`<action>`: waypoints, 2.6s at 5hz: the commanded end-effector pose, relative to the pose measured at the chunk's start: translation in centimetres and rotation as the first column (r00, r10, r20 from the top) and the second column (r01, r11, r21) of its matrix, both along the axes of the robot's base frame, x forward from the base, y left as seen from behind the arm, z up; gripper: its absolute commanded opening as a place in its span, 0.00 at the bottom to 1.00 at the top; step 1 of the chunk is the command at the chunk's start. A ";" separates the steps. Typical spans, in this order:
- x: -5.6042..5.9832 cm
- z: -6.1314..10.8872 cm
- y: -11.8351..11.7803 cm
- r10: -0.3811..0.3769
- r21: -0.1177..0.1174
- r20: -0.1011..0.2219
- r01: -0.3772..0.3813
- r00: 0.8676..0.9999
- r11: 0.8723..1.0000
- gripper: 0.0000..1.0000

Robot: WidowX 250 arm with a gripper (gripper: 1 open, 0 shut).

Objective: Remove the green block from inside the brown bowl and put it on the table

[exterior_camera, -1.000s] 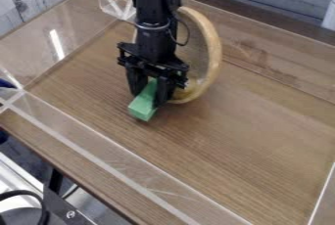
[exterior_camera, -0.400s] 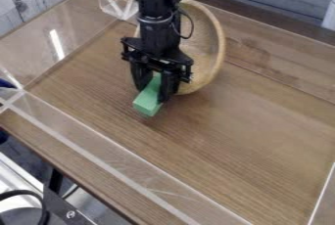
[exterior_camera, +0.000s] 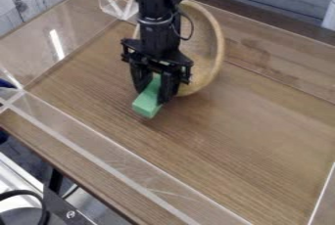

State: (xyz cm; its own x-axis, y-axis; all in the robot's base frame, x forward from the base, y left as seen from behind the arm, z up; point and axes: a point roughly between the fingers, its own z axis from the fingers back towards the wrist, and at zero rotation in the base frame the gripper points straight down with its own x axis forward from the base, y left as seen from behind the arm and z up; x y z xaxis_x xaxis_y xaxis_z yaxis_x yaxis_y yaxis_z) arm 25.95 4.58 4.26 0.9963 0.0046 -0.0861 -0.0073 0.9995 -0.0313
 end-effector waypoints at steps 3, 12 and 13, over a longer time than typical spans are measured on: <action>1.2 0.4 0.3 0.000 0.015 0.033 -0.001 0.999 1.000 0.00; 3.8 -0.4 1.9 0.050 0.018 0.038 -0.051 0.998 0.999 0.00; 4.0 -0.7 2.2 0.055 0.020 0.038 -0.055 0.998 0.998 0.00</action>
State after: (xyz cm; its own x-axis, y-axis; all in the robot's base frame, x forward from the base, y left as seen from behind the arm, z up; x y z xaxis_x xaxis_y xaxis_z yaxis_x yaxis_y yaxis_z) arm 28.87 6.35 2.36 0.9931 0.0573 -0.1019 -0.0599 0.9980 -0.0217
